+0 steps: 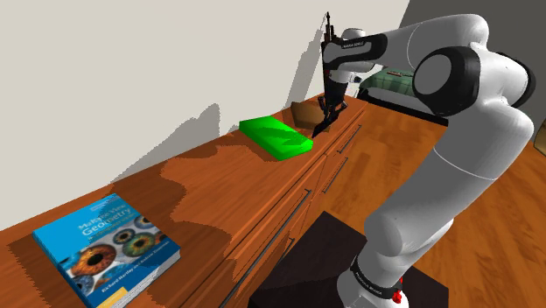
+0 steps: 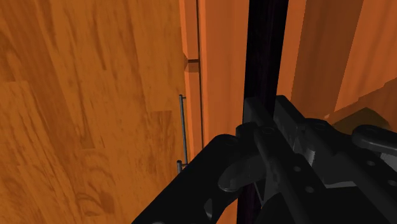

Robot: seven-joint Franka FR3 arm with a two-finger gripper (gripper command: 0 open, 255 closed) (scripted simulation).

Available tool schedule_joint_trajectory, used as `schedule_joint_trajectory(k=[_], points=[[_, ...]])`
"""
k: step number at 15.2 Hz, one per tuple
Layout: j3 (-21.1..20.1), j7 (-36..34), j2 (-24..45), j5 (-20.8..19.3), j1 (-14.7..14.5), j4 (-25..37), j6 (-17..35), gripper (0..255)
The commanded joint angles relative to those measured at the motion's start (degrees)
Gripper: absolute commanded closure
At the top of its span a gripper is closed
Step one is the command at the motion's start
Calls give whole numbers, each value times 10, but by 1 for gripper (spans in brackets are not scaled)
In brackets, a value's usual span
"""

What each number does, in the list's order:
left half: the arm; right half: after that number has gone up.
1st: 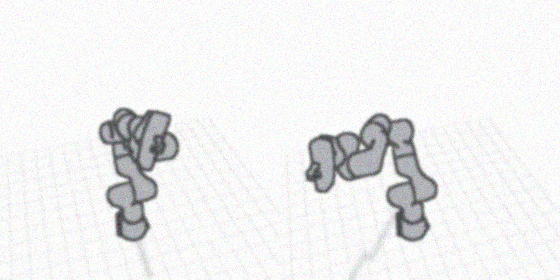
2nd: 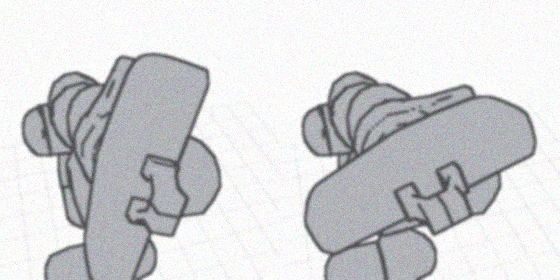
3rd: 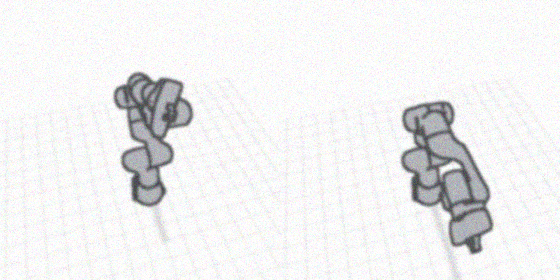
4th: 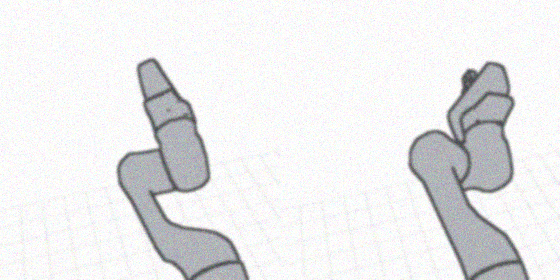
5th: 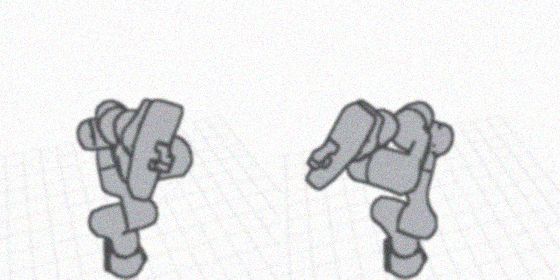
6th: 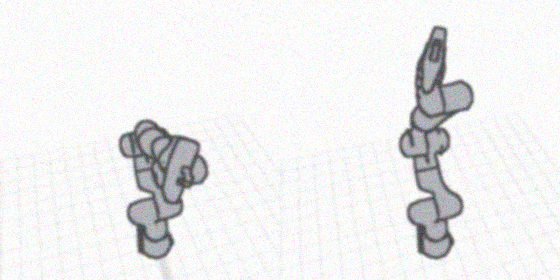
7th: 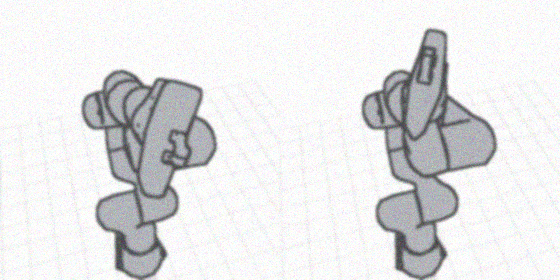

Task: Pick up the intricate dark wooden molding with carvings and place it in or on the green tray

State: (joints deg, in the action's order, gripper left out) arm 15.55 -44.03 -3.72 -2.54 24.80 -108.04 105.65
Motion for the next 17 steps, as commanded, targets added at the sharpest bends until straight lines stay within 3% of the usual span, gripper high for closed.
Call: schedule_joint_trajectory(k=[1,7,17], points=[[0,0,-1,0,0,15,-16,255],[-1,2,0,1,0,63,-63,255],[-71,-129,22,6,-63,114,-97,255]])
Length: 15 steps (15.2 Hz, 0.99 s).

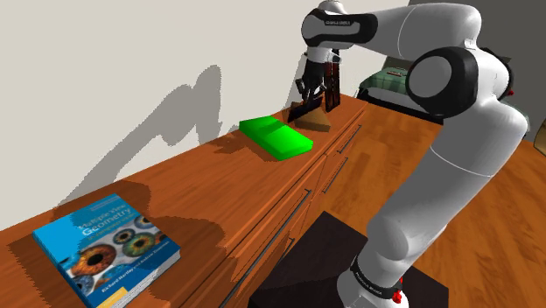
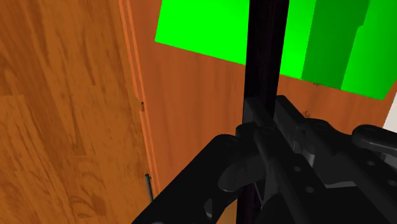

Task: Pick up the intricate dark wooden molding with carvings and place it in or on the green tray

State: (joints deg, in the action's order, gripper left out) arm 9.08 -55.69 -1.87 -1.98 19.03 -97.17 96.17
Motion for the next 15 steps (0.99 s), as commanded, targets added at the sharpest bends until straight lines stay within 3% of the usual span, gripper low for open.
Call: schedule_joint_trajectory(k=[1,9,15], points=[[-12,-25,9,1,-12,14,-6,255],[-57,-115,69,5,-59,108,-43,255],[-57,-117,59,4,-59,50,6,255]])
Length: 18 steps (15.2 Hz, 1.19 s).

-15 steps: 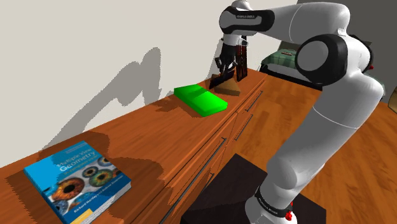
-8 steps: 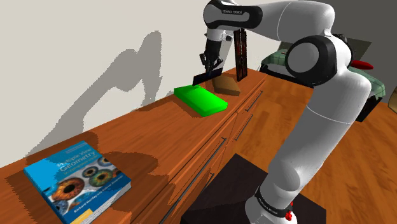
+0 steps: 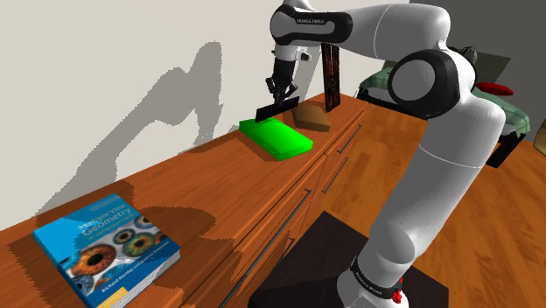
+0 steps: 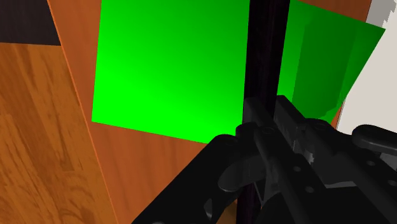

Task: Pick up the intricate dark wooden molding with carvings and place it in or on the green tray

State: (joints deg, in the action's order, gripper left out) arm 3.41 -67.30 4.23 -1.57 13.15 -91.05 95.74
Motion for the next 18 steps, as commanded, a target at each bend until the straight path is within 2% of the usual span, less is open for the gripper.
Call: schedule_joint_trajectory(k=[1,13,18], points=[[0,-1,-3,0,0,-20,18,255],[0,-4,-3,-1,0,-117,114,255],[0,-4,-3,-1,0,-117,114,255]])
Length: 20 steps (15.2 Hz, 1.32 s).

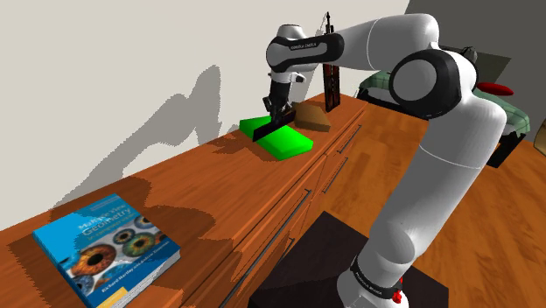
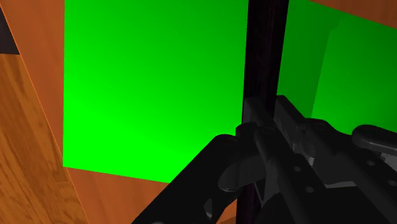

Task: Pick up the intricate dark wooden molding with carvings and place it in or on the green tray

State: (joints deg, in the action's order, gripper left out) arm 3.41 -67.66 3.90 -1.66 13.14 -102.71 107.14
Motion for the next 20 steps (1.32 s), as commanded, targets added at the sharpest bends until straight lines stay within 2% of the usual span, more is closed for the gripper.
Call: schedule_joint_trajectory(k=[1,3,4,9,13,20], points=[[0,0,0,0,0,-1,1,255],[0,0,0,0,0,-1,1,255],[0,0,0,0,0,-1,0,0],[0,0,0,0,0,-1,1,0],[-1,0,-2,0,-1,69,-72,0],[-1,0,-2,0,-1,69,-72,0]])
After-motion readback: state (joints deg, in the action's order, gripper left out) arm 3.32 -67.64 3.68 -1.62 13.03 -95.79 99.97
